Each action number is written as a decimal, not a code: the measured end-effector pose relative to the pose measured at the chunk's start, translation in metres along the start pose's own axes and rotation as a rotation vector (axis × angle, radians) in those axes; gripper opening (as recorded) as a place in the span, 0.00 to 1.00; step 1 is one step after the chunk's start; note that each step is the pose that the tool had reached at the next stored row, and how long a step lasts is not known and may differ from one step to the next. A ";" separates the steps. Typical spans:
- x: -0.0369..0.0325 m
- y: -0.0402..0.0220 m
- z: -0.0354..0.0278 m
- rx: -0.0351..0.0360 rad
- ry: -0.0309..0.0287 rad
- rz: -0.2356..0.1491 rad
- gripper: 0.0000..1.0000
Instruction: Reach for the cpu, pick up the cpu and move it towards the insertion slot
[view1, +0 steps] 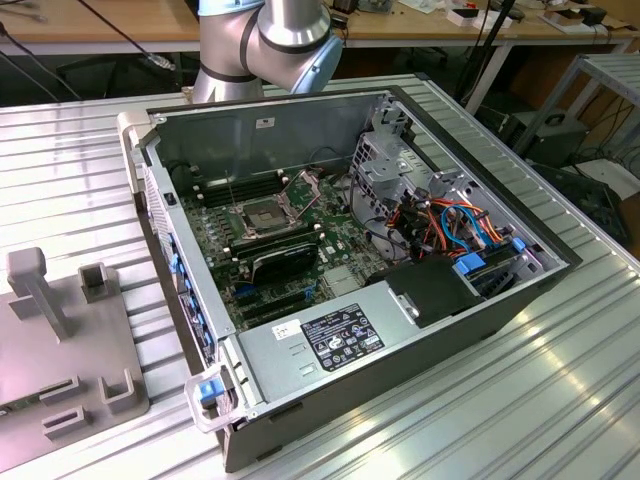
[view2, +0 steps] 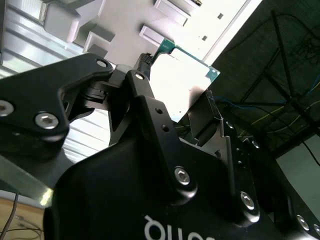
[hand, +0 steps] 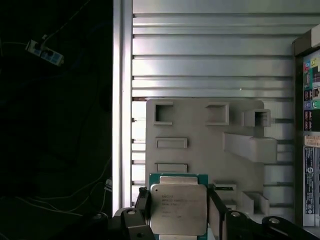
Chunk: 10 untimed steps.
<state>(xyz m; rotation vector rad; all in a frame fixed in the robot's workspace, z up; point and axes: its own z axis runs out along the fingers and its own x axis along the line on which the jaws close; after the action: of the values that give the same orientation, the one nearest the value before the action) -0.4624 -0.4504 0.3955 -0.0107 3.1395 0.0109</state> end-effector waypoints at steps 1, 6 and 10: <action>0.0000 0.0000 -0.0013 0.0001 0.0000 0.000 0.55; 0.0000 0.0001 -0.0087 0.0001 0.0000 0.000 0.55; 0.0000 0.0001 -0.0192 0.0001 0.0000 0.000 0.55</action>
<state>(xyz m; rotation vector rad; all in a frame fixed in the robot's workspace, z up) -0.4625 -0.4504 0.4148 -0.0107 3.1395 0.0108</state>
